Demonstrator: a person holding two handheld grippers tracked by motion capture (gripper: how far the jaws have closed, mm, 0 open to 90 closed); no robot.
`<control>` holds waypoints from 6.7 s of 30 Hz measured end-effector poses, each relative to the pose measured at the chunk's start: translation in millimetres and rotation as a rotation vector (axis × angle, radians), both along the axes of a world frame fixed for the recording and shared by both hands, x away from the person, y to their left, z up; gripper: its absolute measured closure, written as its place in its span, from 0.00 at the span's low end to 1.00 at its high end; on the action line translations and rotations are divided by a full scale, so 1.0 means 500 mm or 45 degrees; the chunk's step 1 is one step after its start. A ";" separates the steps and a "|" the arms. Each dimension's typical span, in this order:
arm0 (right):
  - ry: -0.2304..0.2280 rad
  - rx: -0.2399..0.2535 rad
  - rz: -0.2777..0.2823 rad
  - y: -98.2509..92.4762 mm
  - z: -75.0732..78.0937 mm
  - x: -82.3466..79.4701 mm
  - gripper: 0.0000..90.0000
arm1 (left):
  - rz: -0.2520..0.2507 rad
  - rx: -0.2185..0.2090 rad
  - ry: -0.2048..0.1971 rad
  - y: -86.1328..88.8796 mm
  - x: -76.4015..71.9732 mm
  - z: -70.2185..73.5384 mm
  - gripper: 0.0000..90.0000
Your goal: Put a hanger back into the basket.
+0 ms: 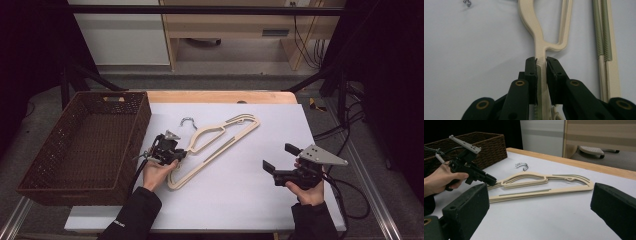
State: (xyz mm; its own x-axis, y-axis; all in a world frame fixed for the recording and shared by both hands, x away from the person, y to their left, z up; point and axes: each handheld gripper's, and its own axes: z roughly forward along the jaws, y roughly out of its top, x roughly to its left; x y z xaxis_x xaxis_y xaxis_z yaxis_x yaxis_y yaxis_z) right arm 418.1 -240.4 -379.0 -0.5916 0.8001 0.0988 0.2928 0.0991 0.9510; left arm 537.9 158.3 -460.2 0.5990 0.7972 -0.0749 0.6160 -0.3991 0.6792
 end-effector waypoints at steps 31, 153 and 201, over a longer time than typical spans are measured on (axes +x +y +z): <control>0.079 0.001 0.092 0.167 -0.013 0.148 0.11 | -0.047 0.071 -0.223 -0.021 -0.070 0.053 0.89; 0.073 -0.176 0.251 0.308 -0.006 0.238 0.92 | -0.211 -0.322 -0.056 -0.104 -0.021 0.109 0.94; 0.018 -0.030 -0.024 0.002 -0.015 -0.004 0.07 | -0.155 -0.163 -0.492 0.194 -0.162 0.440 0.95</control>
State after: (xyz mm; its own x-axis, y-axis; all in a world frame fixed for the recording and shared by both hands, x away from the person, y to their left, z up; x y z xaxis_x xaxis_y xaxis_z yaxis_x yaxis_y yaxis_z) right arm 416.2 -239.6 -386.5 -0.5753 0.8132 0.0882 0.3084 0.1157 0.9442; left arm 456.8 255.1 -240.4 0.6916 0.7179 0.0798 0.2599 -0.3504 0.8998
